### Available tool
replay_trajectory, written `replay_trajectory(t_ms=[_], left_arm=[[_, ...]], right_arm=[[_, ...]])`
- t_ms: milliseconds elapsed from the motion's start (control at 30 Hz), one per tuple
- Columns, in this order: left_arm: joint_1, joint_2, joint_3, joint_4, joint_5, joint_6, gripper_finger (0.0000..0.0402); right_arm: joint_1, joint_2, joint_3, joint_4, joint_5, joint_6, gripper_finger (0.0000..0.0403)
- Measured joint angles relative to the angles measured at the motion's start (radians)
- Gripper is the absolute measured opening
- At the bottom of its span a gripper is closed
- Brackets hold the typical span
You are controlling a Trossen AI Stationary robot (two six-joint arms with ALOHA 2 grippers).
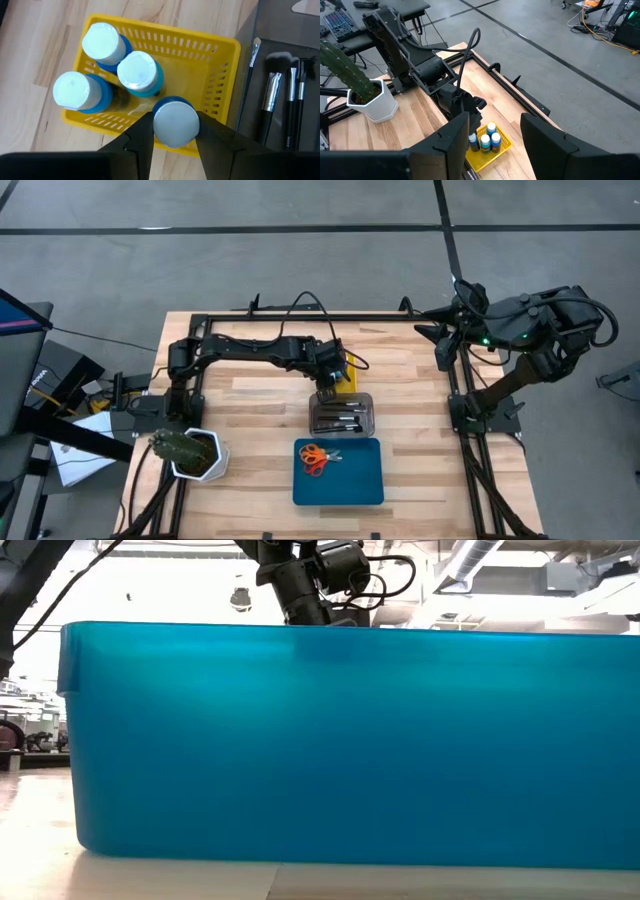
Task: Pick & Place Paint Supplies
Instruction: Put the blue paint bottle into the yellow bin, then return to Home Position
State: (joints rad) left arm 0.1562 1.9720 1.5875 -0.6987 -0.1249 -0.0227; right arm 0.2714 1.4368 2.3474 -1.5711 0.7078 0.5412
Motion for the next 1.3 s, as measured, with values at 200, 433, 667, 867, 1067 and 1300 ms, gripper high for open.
replay_trajectory(t_ms=[200, 433, 667, 867, 1067, 1300], left_arm=[[0.0, 0.0, 0.0, 0.0, 0.0, 0.0, 0.0122], [0.0, 0.0, 0.0, 0.001, -0.001, 0.0, 0.0145], [0.0, 0.0, 0.0, 0.0, -0.01, -0.001, 0.0154], [0.0, -0.026, 0.0, -0.022, -0.017, -0.004, 0.0159], [0.002, -0.112, 0.0, -0.026, -0.037, -0.002, 0.0161], [0.02, -0.261, 0.001, -0.026, -0.039, 0.001, 0.0159]], right_arm=[[0.0, 0.0, 0.0, 0.0, 0.0, 0.0, 0.0175], [0.0, 0.0, -0.001, 0.0, 0.0, -0.001, 0.0175], [0.002, 0.0, -0.001, 0.0, 0.0, -0.002, 0.0175], [0.002, 0.0, -0.001, 0.0, 0.0, -0.002, 0.0175], [0.002, 0.0, -0.001, 0.0, 0.0, -0.013, 0.0175], [0.002, -0.017, -0.001, 0.0, 0.0, -0.037, 0.0175]])
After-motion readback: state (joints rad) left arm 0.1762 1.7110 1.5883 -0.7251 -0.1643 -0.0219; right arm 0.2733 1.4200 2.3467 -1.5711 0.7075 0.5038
